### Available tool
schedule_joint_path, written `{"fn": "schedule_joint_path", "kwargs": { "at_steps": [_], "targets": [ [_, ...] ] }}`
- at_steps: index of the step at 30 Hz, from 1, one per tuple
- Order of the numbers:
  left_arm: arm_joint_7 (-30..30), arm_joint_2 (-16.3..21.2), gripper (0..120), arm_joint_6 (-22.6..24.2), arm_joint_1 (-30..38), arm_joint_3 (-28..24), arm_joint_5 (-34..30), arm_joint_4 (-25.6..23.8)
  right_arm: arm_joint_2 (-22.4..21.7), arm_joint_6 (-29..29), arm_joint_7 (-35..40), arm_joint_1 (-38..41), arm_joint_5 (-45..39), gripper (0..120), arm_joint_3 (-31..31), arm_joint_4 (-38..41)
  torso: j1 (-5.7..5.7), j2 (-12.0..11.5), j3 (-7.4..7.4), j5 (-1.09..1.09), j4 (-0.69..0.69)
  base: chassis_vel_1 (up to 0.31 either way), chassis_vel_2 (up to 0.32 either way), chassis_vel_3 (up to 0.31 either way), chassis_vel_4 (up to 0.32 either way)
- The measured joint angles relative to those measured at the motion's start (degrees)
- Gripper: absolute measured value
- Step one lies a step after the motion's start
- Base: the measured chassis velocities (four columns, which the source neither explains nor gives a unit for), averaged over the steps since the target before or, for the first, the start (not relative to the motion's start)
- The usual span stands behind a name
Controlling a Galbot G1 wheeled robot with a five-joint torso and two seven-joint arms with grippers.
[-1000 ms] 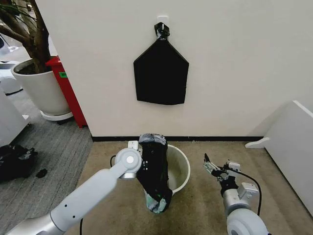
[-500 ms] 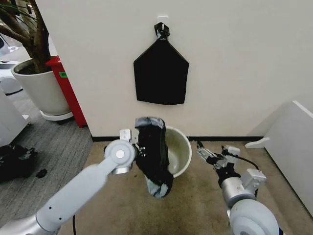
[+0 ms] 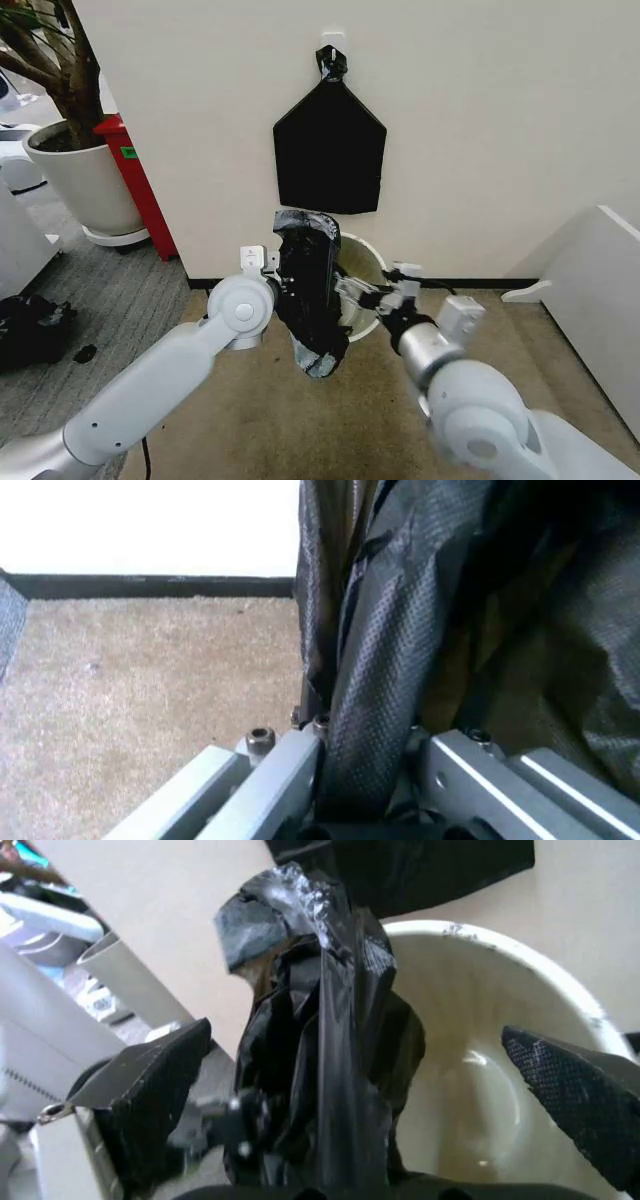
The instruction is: Place the garbage bag over the trash bin.
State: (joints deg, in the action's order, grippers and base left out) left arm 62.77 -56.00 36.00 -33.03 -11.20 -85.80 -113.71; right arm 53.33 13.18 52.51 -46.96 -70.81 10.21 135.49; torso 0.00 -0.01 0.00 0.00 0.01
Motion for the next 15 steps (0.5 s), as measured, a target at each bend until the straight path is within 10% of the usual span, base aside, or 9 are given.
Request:
{"fn": "schedule_joint_path", "kwargs": {
  "at_steps": [15],
  "targets": [
    [-2.02,-0.91,0,-0.31,2.01,-3.07,3.54,0.24,7.00,0.00,8.99,6.08,-10.12,92,1.42,-7.40,0.00,0.00,0.00,-0.01,-0.01,0.000,0.000,0.000,0.000]
  ]
}}
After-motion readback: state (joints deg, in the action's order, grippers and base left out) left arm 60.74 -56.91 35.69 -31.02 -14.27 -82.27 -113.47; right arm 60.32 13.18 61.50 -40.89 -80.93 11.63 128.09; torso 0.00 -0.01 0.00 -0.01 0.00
